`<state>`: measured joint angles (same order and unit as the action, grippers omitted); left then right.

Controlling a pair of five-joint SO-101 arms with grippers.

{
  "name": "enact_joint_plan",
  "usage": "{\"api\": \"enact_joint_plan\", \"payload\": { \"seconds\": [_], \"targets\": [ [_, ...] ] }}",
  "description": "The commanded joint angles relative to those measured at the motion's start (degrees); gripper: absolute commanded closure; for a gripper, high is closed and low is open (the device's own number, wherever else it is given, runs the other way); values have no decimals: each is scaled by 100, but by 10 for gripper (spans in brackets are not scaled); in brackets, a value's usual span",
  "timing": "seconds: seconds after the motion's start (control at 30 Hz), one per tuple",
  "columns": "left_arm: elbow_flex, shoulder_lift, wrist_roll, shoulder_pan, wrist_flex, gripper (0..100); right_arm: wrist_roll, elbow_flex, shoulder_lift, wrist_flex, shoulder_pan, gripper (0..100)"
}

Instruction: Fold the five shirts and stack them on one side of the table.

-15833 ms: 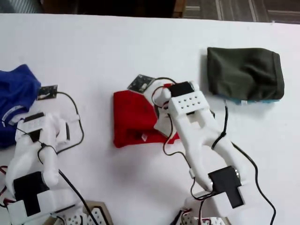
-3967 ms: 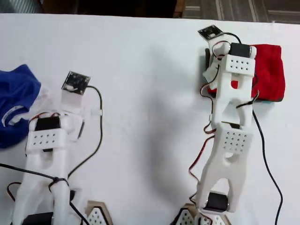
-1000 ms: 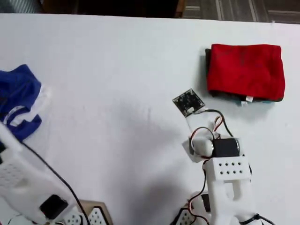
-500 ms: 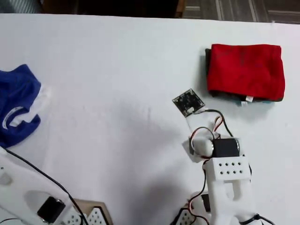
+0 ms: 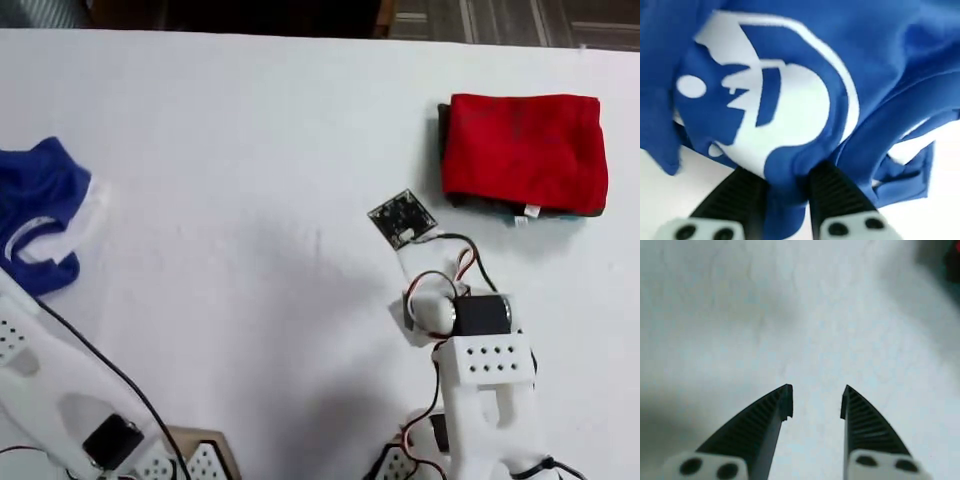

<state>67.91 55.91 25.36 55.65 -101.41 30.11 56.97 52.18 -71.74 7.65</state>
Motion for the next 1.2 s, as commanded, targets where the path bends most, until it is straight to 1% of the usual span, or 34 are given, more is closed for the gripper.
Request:
{"api": "enact_joint_plan", "payload": {
  "seconds": [0.0,0.03,0.1,0.2,0.33,0.47,0.63,0.73,0.8,0.9,1.03,1.1,1.17],
  "targets": [
    [356,-396,-62,-246,-123,976,-62,-35,119,171,-40,837],
    [259,-607,-62,-281,-123,976,-70,-35,119,215,-127,837],
    [-92,-1213,-62,-387,-123,976,-325,-35,110,435,-400,836],
    [-919,-2462,-62,-580,-114,976,-519,-35,110,655,-822,836],
    [-2097,-4211,-62,-967,-97,976,-501,-35,110,655,-989,836],
    [-2932,-5644,-62,-1582,-88,976,-501,-35,110,646,-998,836],
    [-3697,-6936,-62,-2593,-88,976,-501,-35,110,655,-1007,836],
    [-4136,-7332,-62,-3051,-88,976,-501,-35,110,646,-1007,836],
    [-4488,-7367,-62,-3200,-88,966,-501,-35,110,637,-1007,836],
    [-5051,-7367,-62,-3402,-26,896,-501,-35,110,637,-1007,836],
    [-5587,-7393,-62,-4079,-18,806,-510,-35,110,664,-980,836],
    [-5701,-7411,-62,-4308,-35,793,-510,-35,110,646,-998,836],
    [-5613,-7420,-62,-4352,-44,793,-510,-35,110,637,-1007,836]
  ]
}}
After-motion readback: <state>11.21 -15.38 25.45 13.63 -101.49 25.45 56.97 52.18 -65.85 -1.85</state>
